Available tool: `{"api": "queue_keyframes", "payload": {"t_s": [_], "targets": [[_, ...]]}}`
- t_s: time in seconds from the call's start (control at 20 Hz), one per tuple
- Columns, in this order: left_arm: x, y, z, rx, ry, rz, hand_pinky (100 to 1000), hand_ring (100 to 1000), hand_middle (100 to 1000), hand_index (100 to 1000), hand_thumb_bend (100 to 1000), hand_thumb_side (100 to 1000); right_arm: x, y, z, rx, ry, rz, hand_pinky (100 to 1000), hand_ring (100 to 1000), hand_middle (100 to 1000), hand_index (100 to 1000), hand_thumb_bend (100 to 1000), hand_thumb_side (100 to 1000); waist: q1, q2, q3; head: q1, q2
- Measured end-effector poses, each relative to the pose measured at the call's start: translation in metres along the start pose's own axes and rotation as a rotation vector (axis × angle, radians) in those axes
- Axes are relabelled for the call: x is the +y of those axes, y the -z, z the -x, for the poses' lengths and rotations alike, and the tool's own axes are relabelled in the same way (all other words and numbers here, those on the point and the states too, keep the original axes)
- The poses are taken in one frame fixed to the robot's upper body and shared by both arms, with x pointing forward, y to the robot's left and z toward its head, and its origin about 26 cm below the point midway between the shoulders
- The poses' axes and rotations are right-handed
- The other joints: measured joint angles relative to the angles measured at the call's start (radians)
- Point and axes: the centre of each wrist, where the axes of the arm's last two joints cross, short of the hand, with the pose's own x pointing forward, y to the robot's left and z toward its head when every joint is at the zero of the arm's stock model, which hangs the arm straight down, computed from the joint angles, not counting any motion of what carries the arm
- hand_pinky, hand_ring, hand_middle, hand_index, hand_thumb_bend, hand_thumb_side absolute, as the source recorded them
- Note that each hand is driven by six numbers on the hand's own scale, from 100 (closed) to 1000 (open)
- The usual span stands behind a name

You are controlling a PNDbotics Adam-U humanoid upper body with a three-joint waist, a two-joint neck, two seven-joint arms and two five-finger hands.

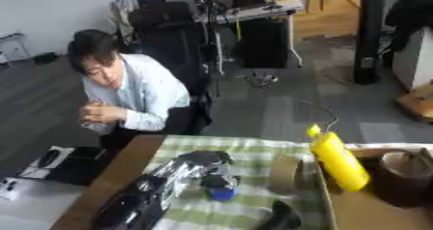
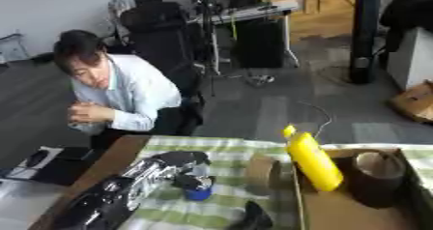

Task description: Pick up objects on the table and place them in the box.

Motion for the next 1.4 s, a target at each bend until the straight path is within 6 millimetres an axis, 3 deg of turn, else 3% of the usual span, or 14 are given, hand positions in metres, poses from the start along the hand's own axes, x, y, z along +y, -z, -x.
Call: {"api": "queue_keyframes", "payload": {"t_s": [1.0, 1.4], "targets": [[-0.002, -0.005, 0.008, 0.056, -0.057, -0.013, 766, 920, 976, 1000, 247, 1000, 0.000, 0.000, 0.000, 0.001, 0.000, 0.001, 905, 977, 812, 754, 100, 1000, -0.006, 0.000, 0.003, 0.010, -0.004], [-0.010, 0.001, 0.002, 0.049, -0.074, 0.015, 763, 916, 973, 1000, 242, 1000, 0.001, -0.001, 0.000, 0.005, 0.003, 0.006, 905, 977, 811, 754, 100, 1000, -0.006, 0.004, -0.003, 0.017, -0.012]]}}
